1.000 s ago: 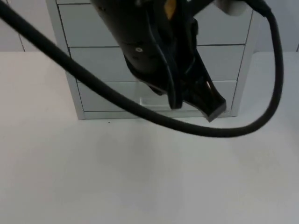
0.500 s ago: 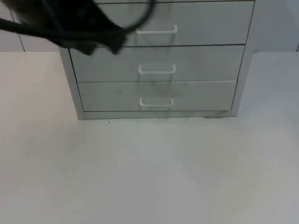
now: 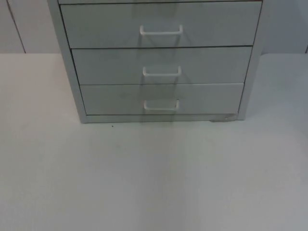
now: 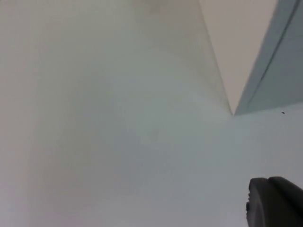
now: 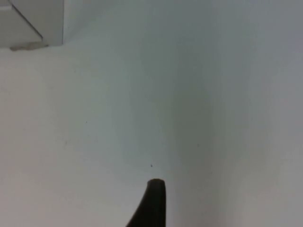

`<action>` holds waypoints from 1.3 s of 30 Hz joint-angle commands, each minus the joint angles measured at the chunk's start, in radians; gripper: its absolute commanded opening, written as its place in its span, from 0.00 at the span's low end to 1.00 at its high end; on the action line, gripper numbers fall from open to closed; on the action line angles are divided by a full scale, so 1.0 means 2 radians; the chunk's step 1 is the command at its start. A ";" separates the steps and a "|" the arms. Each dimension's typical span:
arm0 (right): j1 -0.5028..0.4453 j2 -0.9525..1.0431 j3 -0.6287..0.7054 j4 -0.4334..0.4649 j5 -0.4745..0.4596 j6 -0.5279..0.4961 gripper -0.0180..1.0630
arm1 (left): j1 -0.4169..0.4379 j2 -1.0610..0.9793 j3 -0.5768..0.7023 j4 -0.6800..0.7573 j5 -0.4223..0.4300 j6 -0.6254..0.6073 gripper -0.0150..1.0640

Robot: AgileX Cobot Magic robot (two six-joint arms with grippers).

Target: Open the drawer with the left hand, place the block into the drawer with the right hand, then close the drawer with the left hand.

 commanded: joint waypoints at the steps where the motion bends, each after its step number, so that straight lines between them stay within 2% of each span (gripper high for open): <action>1: -0.001 -0.003 0.001 0.004 -0.006 -0.008 0.73 | 0.019 -0.012 0.004 -0.030 -0.009 0.016 0.01; 5: -0.001 -0.003 0.001 0.023 -0.006 -0.033 0.73 | 0.033 -0.024 0.004 -0.058 -0.006 0.038 0.01; 9: -0.001 -0.006 0.001 0.115 -0.004 -0.126 0.73 | 0.035 -0.048 0.004 -0.073 0.014 0.057 0.01; 10: -0.001 -0.006 0.001 0.115 -0.004 -0.126 0.73 | 0.035 -0.048 0.004 -0.073 0.014 0.057 0.01; 12: -0.001 -0.026 0.001 0.146 -0.005 -0.158 0.73 | 0.035 -0.072 0.004 -0.074 0.022 0.058 0.01; 17: -0.001 -0.093 0.001 0.146 -0.020 -0.161 0.73 | 0.035 -0.130 0.004 -0.076 0.030 0.058 0.01; 26: -0.001 -0.222 0.003 0.155 -0.017 -0.165 0.73 | 0.035 -0.265 0.004 -0.071 0.057 0.058 0.01; 30: -0.001 -0.262 0.024 0.160 -0.019 -0.165 0.73 | 0.035 -0.320 0.021 -0.069 0.055 0.058 0.01; 36: -0.001 -0.333 0.085 0.159 -0.034 -0.165 0.73 | 0.035 -0.423 0.082 -0.069 0.059 0.056 0.01; 38: -0.001 -0.358 0.098 0.159 -0.034 -0.165 0.73 | 0.035 -0.446 0.091 -0.069 0.069 0.056 0.01; 39: -0.001 -0.371 0.102 0.159 -0.029 -0.165 0.73 | 0.035 -0.471 0.094 -0.062 0.090 0.056 0.01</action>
